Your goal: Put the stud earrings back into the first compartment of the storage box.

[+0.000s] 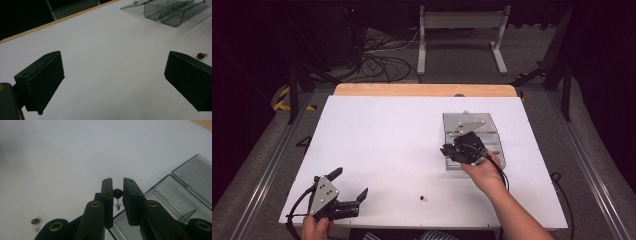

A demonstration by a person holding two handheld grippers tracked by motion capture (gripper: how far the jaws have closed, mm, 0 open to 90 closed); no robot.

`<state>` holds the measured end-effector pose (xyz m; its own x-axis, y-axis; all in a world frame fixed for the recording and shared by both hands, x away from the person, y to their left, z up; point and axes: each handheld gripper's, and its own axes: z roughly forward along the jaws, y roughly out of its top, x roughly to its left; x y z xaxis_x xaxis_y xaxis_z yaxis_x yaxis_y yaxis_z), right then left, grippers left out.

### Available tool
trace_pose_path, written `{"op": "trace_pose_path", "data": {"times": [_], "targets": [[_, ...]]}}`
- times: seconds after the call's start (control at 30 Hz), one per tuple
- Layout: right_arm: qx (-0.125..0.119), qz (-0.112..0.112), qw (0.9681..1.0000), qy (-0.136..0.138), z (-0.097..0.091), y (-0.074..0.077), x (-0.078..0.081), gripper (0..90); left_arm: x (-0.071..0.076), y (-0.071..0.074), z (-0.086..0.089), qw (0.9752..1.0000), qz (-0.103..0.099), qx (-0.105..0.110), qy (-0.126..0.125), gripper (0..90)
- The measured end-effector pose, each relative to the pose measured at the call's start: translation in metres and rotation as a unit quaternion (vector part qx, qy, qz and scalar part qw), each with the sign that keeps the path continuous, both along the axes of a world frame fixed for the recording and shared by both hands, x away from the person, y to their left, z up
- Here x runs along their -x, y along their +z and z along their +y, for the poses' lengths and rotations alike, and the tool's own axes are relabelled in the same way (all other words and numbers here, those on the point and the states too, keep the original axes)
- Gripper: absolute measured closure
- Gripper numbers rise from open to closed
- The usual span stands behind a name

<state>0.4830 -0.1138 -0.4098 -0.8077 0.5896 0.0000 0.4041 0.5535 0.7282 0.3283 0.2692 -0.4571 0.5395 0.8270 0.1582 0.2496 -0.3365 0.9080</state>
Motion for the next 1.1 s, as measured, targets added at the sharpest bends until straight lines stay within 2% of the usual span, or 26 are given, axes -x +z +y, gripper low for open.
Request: {"op": "trace_pose_path", "data": {"times": [0.23, 0.53, 1.1], "targets": [[0.006, 0.004, 0.9996, -0.028, -0.006, -0.005, -0.011, 79.3, 0.0, 0.0, 0.0, 1.0, 0.0, -0.001, 0.0, 3.0], [0.013, 0.024, 0.9975, -0.066, -0.014, -0.018, -0.03, 79.3, 0.0, 0.0, 0.0, 1.0, 0.0, -0.001, -0.001, 3.0], [0.028, 0.034, 0.9945, -0.095, -0.02, -0.031, -0.046, 77.8, 0.0, 0.0, 0.0, 1.0, 0.001, -0.001, -0.001, 3.0]]}}
